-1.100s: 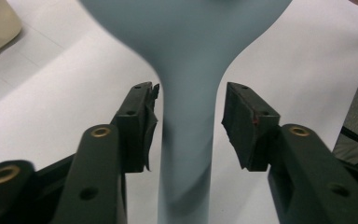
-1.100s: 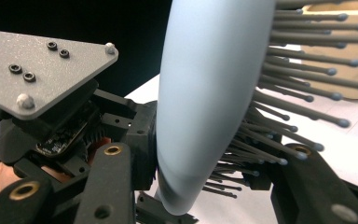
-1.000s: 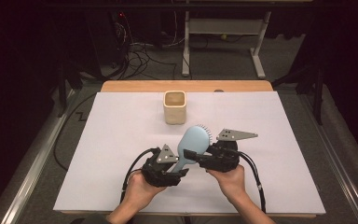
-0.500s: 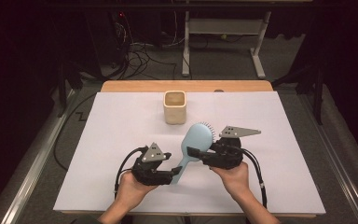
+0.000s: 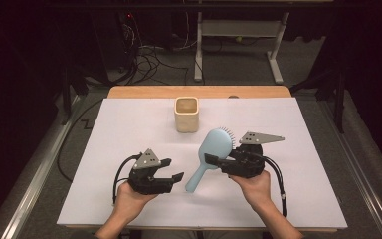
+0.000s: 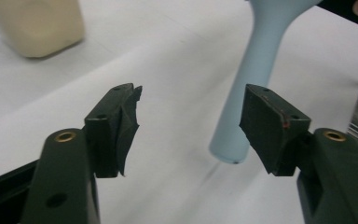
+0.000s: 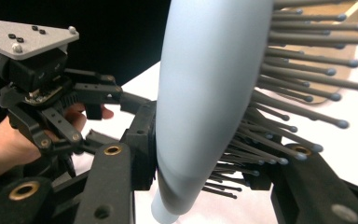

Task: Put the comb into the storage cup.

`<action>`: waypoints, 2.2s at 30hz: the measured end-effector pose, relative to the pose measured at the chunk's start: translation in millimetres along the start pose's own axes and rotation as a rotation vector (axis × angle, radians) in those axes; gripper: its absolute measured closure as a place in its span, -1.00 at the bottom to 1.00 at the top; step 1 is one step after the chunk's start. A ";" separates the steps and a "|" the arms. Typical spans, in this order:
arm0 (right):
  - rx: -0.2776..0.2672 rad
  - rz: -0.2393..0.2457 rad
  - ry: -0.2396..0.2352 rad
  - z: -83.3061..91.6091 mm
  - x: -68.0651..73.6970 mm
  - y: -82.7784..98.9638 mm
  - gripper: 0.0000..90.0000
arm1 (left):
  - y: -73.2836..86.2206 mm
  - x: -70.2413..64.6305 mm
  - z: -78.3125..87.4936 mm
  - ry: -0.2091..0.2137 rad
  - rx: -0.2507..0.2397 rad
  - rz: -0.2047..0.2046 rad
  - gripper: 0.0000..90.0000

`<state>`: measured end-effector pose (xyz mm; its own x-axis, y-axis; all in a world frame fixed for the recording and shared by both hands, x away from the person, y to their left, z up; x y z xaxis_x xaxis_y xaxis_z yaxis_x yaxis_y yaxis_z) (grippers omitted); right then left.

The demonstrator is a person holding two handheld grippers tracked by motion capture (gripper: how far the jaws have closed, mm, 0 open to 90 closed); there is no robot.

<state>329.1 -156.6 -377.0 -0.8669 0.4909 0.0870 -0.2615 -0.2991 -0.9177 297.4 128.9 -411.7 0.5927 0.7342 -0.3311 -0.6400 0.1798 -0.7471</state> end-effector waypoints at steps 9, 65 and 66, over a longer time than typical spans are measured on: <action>0.007 0.000 0.022 7.1 -7.2 -2.4 0.25 | 5.4 12.2 10.9 -0.032 -0.028 0.011 -0.22; 0.048 -0.001 0.125 32.4 -41.4 -18.3 0.25 | 74.5 88.7 58.0 -0.241 -0.220 0.137 -0.33; 0.048 0.000 0.127 32.0 -42.0 -19.2 0.25 | 76.0 89.9 59.1 -0.247 -0.225 0.143 -0.33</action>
<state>357.0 -197.7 -350.7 -0.8069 0.5896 0.0345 -0.2843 -0.3365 -0.8977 273.2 247.2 -464.1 0.3513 0.8824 -0.3131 -0.5679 -0.0651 -0.8205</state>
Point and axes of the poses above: each handheld gripper's, and its own axes: z roughly backward along the jaws, y roughly out of its underside, x roughly to its left, the point moved 1 cm from there along -z, roughly forward along the jaws, and after that the axes turned 15 degrees about z, right-handed, at the moved point
